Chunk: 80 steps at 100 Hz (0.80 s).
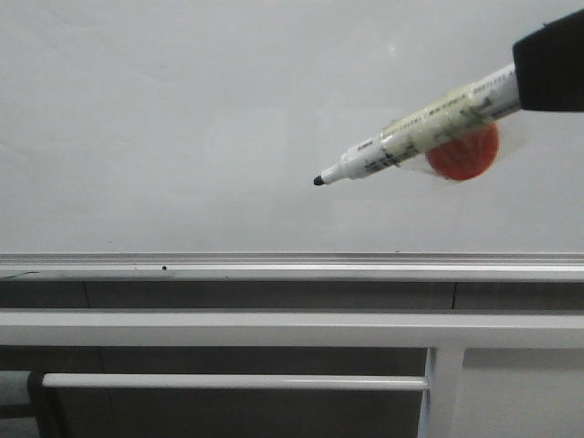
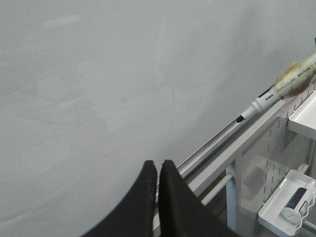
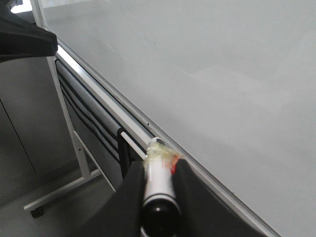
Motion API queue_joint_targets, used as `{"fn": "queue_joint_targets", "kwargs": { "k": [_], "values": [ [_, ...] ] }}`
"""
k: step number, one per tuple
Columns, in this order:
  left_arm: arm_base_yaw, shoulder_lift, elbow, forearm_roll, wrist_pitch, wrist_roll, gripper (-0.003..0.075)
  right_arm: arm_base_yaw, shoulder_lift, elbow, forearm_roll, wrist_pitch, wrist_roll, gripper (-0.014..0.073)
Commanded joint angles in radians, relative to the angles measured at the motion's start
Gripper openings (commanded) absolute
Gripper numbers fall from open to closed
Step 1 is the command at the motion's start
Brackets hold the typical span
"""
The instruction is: Write number 1 on whiteboard
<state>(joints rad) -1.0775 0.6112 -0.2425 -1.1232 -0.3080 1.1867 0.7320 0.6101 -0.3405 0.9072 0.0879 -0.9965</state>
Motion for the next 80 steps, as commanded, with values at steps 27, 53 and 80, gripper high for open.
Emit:
{"fn": "queue_joint_targets", "kwargs": {
  "k": [27,53,80],
  "values": [
    [-0.003,-0.001,-0.027,0.0,-0.043,-0.002,-0.002,-0.006,-0.168,0.057,0.043,-0.173,-0.002,-0.0043],
    [-0.003,-0.001,-0.027,0.0,-0.046,-0.002,-0.002,-0.004,-0.168,0.054,0.043,-0.251,-0.002,-0.0043],
    [-0.003,-0.001,-0.027,0.0,-0.046,-0.002,-0.002,-0.004,-0.129,-0.001,0.039,-0.252,-0.002,-0.0043]
  ]
}}
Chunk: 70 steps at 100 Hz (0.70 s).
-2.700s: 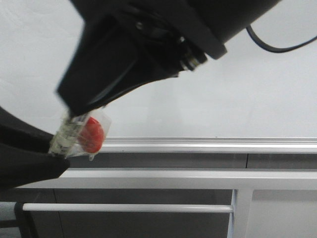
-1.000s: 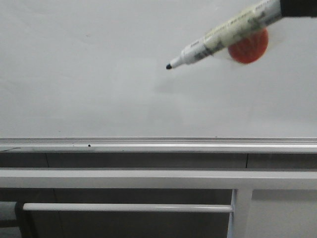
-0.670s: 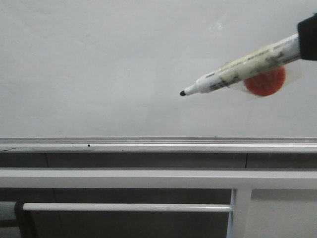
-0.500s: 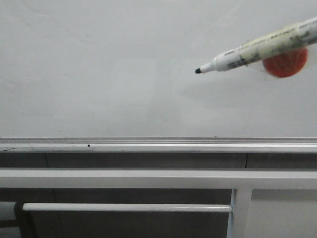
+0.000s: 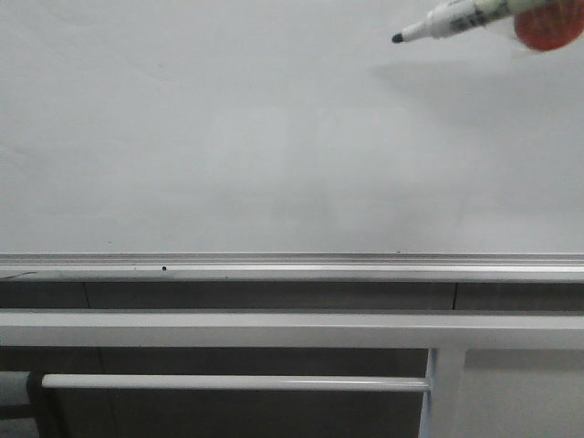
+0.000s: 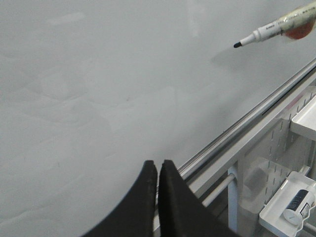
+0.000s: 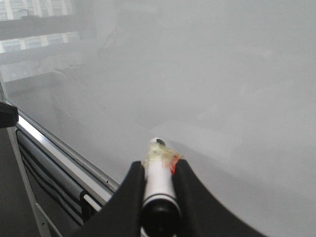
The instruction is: Write number 1 on whiteboard
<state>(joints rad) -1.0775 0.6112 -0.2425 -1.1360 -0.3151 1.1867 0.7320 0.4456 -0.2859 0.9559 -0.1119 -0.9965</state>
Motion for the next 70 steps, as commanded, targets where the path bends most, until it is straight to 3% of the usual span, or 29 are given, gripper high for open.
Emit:
{"fn": "queue_joint_targets", "kwargs": {
  "k": [1,70],
  "values": [
    [-0.003,-0.001,-0.027,0.013,-0.039,-0.002,-0.002,-0.004,0.041,-0.057,-0.01,-0.05,-0.002,-0.0043],
    [-0.003,-0.001,-0.027,0.013,-0.039,-0.002,-0.002,-0.004,0.209,-0.105,-0.036,-0.108,-0.002,-0.0043]
  ]
}}
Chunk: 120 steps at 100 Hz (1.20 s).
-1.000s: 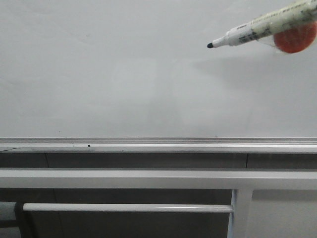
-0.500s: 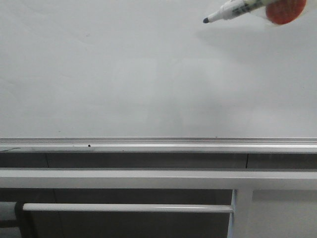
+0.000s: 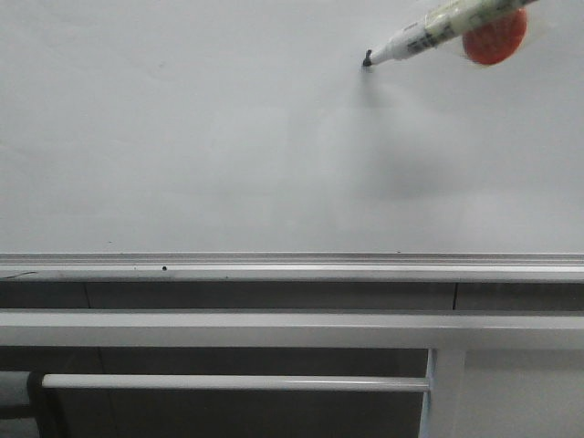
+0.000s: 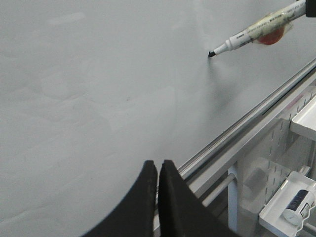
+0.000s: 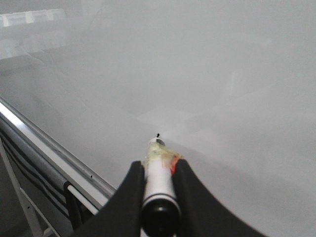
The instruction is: Write number 1 on whiteboard
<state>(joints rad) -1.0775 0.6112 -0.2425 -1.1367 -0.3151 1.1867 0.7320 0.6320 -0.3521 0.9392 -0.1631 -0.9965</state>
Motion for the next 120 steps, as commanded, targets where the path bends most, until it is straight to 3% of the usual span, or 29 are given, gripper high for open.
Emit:
{"fn": "queue_joint_targets", "kwargs": {
  "k": [1,76,100,120],
  "values": [
    [-0.003,-0.001,-0.027,0.013,-0.039,-0.002,-0.002,-0.004,0.026,-0.039,-0.02,-0.057,-0.002,-0.0043],
    [-0.003,-0.001,-0.027,0.013,-0.039,-0.002,-0.002,-0.002,0.218,-0.037,-0.02,-0.07,-0.002,-0.0043],
    [-0.003,-0.001,-0.027,0.043,0.045,-0.002,-0.002,0.0,0.109,-0.028,0.036,0.247,-0.002,-0.0043],
    [-0.003,0.009,-0.027,0.235,0.196,-0.002,-0.0019,0.0,0.108,-0.028,0.036,0.323,-0.002,-0.0043]
  ]
}}
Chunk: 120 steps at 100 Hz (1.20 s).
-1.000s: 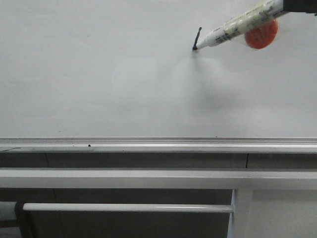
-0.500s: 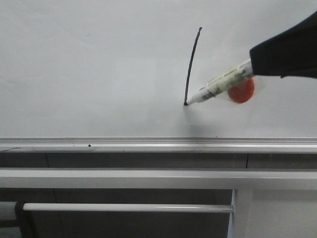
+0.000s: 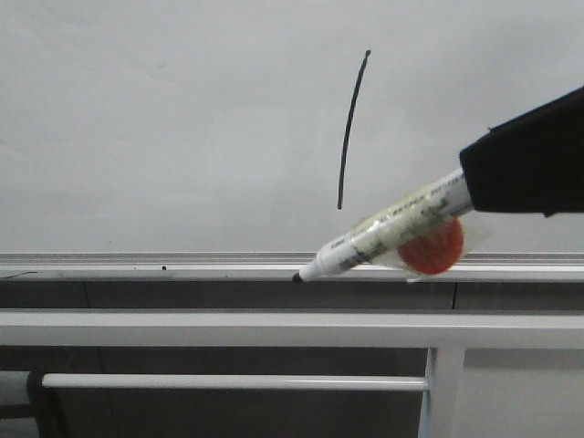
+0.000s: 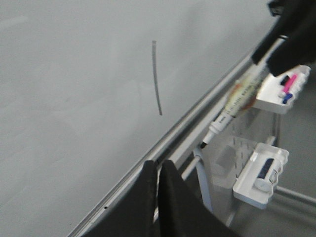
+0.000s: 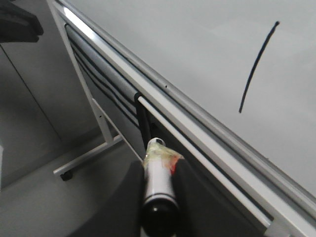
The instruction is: Write number 1 on whiteboard
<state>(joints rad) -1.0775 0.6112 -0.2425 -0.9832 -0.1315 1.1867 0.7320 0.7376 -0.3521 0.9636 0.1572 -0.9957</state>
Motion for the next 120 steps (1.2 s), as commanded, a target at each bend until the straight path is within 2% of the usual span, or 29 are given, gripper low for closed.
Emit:
{"fn": "queue_joint_targets", "kwargs": {
  "k": [1,10,15,22,29,36,64,95,120],
  "values": [
    [-0.003,0.01,-0.027,0.091,0.015,-0.002,-0.0018,0.0,0.003,-0.028,0.011,0.008,-0.002,-0.0043],
    [-0.003,0.015,-0.031,0.172,0.017,-0.002,0.0027,0.0,0.023,-0.045,0.011,0.038,-0.002,-0.0043],
    [-0.003,0.015,-0.032,0.221,0.015,-0.002,0.009,0.0,0.034,-0.065,0.011,0.056,-0.002,-0.0043],
    [-0.003,0.015,-0.035,0.245,0.003,-0.002,0.0235,0.0,0.056,-0.099,0.011,0.071,-0.002,-0.0043],
    [-0.003,0.015,-0.035,0.245,-0.039,-0.002,0.041,0.0,0.087,-0.137,0.011,0.085,-0.002,-0.0043],
    [-0.003,0.015,-0.035,0.254,-0.073,-0.002,0.0486,0.0,0.121,-0.167,0.011,0.109,-0.002,-0.0043],
    [-0.003,0.131,-0.039,0.34,-0.081,-0.002,0.0384,0.0,0.244,-0.276,0.011,0.128,-0.002,-0.0043],
    [-0.003,0.36,-0.132,0.338,-0.201,-0.002,0.0384,-0.002,0.252,-0.288,0.013,0.122,-0.002,-0.0043],
    [-0.016,0.436,-0.185,0.334,-0.194,-0.002,0.0384,-0.002,0.252,-0.3,0.013,0.118,-0.002,-0.0043]
  ]
}}
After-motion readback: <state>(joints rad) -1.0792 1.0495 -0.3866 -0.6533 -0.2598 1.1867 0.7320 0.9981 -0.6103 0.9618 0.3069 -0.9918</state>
